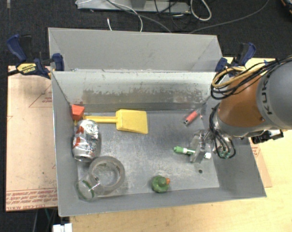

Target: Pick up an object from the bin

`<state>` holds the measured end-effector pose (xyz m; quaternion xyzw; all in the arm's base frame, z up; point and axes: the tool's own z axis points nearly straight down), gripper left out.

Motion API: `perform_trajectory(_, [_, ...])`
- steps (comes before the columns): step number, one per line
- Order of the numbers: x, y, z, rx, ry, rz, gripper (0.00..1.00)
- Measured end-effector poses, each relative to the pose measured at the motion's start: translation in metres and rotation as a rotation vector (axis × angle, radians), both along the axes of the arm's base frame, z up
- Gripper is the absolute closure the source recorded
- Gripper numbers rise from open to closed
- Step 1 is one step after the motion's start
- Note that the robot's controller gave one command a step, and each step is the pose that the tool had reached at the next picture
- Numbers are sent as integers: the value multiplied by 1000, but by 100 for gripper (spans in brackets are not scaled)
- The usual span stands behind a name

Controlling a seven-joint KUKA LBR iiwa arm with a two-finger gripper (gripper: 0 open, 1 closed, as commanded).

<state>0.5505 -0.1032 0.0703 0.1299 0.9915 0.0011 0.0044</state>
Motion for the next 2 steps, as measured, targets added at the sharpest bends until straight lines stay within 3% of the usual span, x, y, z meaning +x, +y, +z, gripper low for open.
perform_trajectory(1, [-3, 1, 36, 3, 10, 1, 100])
perform_trajectory(2, [0, 1, 87, 2, 1, 1, 100])
